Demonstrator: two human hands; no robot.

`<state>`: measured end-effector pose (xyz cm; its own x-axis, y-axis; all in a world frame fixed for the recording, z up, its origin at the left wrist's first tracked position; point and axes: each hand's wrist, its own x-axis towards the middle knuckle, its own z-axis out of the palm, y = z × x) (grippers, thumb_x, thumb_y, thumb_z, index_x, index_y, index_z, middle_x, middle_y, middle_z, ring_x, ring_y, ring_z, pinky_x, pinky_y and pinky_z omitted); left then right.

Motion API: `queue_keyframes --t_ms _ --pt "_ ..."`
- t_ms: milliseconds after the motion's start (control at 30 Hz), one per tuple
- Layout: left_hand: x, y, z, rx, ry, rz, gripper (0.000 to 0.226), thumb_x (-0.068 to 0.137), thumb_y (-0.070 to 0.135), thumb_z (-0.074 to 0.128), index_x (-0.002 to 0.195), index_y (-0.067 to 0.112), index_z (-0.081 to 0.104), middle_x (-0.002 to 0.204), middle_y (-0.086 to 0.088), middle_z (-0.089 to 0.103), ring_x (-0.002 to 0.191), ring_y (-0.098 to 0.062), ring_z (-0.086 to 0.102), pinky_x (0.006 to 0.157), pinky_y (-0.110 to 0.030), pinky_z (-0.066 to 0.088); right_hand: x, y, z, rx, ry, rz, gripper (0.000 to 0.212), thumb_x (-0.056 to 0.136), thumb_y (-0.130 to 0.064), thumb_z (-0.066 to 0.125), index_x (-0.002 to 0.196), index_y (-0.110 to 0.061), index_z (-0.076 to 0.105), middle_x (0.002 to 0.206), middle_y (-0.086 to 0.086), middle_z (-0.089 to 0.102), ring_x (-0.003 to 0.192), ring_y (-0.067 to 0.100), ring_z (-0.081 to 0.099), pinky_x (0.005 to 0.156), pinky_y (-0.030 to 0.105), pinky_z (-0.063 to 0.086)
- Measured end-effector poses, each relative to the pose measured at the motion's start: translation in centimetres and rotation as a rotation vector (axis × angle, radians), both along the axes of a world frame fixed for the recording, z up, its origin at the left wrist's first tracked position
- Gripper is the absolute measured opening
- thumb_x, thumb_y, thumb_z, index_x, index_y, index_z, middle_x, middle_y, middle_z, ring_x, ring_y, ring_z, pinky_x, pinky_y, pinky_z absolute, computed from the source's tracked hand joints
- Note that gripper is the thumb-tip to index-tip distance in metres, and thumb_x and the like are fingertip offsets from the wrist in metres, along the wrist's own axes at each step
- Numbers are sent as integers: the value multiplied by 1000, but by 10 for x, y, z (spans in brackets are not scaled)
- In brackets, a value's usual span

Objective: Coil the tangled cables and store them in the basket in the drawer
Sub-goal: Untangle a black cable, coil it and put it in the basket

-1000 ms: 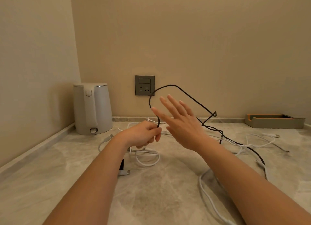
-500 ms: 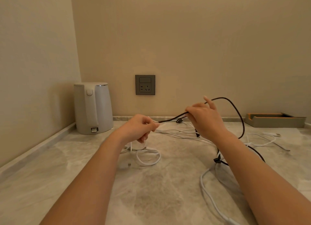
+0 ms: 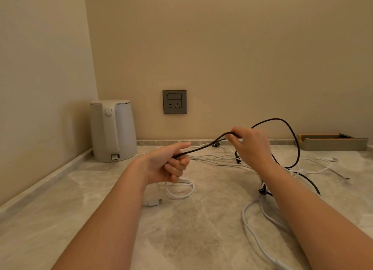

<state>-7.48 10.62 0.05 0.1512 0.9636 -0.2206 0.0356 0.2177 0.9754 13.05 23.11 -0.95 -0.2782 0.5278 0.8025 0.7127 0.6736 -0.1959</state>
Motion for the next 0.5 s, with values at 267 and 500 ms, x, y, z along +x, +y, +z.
queue_keyframes --t_ms 267,500 --pt "10 -1 6 198 -527 -47 39 86 33 43 52 16 52 39 11 32 32 -1 33 37 -14 39 -21 -11 -6 -14 -424 -137 42 102 -42 27 103 -20 62 99 3 69 93 28 63 75 32 30" --pt "9 6 9 351 -924 231 42 98 31 41 63 13 53 45 7 45 37 -3 48 42 -17 49 -48 -41 -7 -137 -752 -2 31 103 -31 29 115 -13 52 113 11 62 104 33 59 70 33 36"
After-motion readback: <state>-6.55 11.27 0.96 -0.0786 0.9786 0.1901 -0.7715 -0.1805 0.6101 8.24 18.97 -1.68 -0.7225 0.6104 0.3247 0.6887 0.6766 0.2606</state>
